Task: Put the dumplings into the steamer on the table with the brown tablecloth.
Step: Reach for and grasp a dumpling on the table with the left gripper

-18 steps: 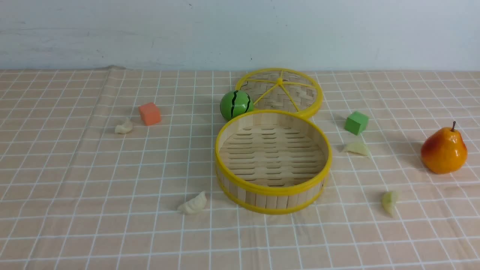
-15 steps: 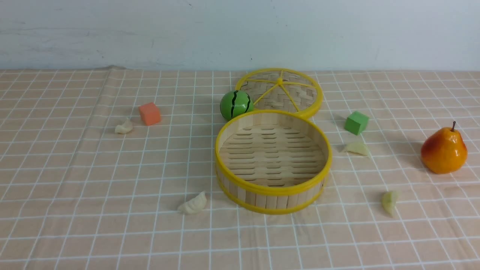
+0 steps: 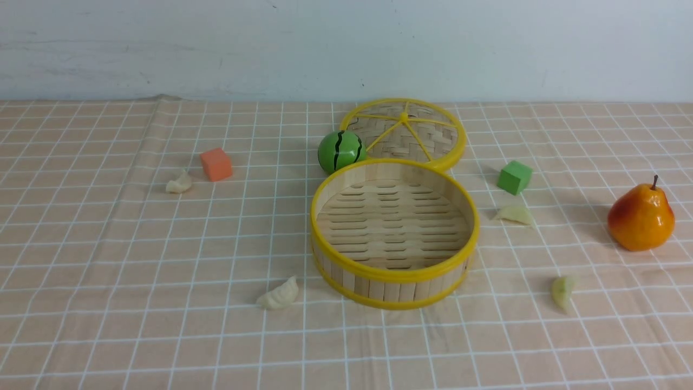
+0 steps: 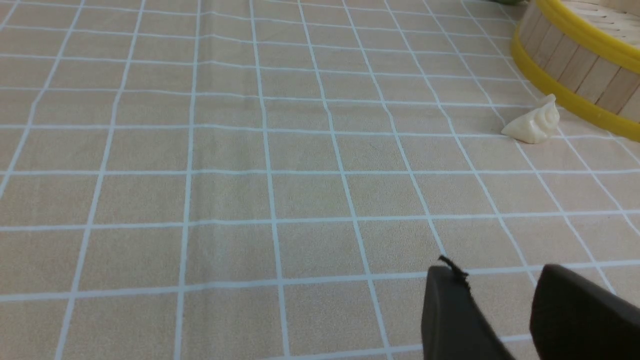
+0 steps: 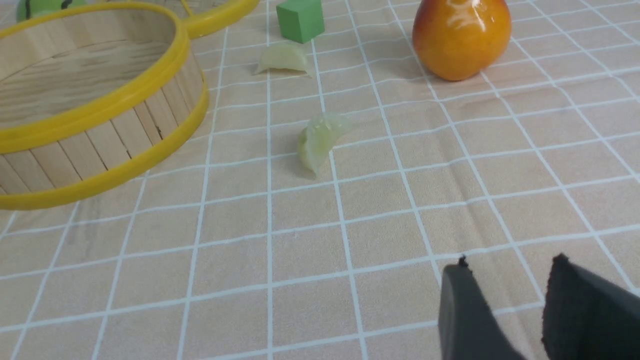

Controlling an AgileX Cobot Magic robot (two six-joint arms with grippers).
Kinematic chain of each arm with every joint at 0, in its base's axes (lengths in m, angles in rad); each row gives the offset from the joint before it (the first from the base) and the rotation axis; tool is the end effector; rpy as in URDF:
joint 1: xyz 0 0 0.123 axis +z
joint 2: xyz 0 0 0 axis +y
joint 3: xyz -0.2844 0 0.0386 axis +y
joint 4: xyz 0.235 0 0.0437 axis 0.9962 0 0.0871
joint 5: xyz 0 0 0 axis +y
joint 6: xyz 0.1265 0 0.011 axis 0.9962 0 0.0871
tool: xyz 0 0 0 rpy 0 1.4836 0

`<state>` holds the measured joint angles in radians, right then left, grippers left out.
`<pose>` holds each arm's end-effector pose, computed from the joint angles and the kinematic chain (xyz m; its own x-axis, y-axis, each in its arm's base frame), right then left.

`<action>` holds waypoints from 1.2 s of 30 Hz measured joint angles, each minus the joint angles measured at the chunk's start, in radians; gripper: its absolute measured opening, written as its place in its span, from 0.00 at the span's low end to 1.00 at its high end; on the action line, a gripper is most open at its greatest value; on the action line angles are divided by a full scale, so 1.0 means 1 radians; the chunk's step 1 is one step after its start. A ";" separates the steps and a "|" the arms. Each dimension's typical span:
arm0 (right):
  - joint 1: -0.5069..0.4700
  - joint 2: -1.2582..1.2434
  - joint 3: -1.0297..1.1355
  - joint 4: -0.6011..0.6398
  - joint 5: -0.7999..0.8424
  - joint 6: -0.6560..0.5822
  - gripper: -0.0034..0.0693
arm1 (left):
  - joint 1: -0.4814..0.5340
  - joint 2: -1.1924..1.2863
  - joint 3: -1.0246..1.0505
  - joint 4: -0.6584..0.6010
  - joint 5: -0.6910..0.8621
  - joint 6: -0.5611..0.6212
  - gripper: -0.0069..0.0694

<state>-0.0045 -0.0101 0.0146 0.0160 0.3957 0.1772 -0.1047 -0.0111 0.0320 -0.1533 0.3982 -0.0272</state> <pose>0.0712 0.0005 0.1622 -0.3025 0.1921 -0.9336 0.0574 0.9814 0.1834 0.0699 -0.0149 0.1564 -0.3424 -0.1325 -0.9301 0.1041 0.9786 -0.1777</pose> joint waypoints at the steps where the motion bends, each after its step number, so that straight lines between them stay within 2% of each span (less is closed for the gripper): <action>1: 0.000 0.000 0.000 0.000 0.000 0.000 0.38 | 0.000 0.000 0.000 0.000 0.000 0.000 0.40; 24: 0.000 0.000 0.000 0.000 -0.001 0.000 0.38 | 0.000 0.000 0.000 0.007 -0.037 0.003 0.40; 30: 0.000 0.000 0.007 -0.001 -0.062 0.000 0.38 | 0.000 0.000 0.000 0.007 -0.192 0.003 0.40; 36: 0.000 0.000 0.011 -0.016 -0.365 0.000 0.38 | 0.000 0.000 0.000 0.007 -0.496 0.003 0.40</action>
<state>-0.0045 -0.0101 0.0254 0.0000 0.0304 0.1772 -0.1047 -0.0111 0.0320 -0.1463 -0.0980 -0.0240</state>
